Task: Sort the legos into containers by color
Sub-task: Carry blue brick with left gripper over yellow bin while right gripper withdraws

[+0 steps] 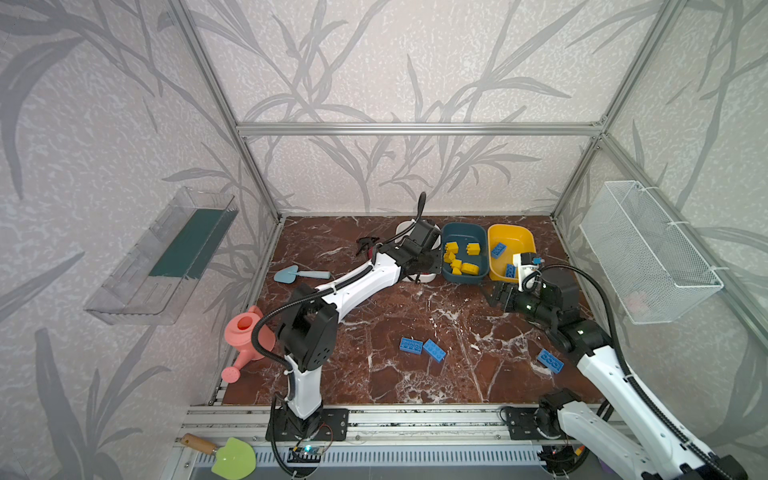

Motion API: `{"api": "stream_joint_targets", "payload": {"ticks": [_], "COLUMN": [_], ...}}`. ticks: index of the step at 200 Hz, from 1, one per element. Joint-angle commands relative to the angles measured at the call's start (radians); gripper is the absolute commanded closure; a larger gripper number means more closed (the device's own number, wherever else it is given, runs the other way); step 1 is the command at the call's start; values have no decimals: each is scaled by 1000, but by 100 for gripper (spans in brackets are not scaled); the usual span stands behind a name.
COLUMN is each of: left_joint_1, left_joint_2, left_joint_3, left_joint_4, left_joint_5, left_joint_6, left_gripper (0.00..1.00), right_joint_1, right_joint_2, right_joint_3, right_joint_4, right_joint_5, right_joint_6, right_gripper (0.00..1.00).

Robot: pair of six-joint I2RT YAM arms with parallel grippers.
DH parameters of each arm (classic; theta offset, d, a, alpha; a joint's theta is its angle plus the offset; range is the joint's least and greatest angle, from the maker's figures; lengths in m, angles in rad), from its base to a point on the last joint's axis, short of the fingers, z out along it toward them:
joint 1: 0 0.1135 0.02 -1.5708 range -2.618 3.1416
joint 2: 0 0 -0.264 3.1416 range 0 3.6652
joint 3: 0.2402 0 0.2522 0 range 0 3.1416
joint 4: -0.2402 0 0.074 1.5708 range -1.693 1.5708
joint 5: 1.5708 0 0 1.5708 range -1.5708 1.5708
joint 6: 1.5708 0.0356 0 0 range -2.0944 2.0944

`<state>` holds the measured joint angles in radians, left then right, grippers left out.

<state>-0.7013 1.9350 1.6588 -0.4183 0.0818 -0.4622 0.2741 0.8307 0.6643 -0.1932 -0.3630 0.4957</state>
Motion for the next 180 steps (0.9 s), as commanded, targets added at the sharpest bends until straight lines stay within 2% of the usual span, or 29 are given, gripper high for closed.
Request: {"api": "stream_joint_targets", "payload": {"ticks": [1, 46, 99, 133, 180], "left_joint_1": [-2, -4, -28, -54, -88], "left_joint_2": [102, 379, 665, 723, 803], "left_joint_3": [138, 556, 1016, 1019, 1033], "left_joint_4": [-41, -149, -186, -11, 192], "left_joint_5": [104, 231, 395, 442, 446], "left_joint_6": [45, 72, 53, -14, -145], "left_gripper": [73, 74, 74, 74, 74], "right_joint_1": [7, 10, 14, 16, 17], "right_joint_2": [-48, -87, -75, -64, -115], "right_joint_3": [-19, 1, 23, 31, 17], "right_joint_4": [-22, -70, -69, -62, -61], "right_joint_5": [-32, -6, -25, -37, -29], "right_joint_6": [-13, -10, -13, -4, -8], "right_gripper": [22, 23, 24, 24, 25]}}
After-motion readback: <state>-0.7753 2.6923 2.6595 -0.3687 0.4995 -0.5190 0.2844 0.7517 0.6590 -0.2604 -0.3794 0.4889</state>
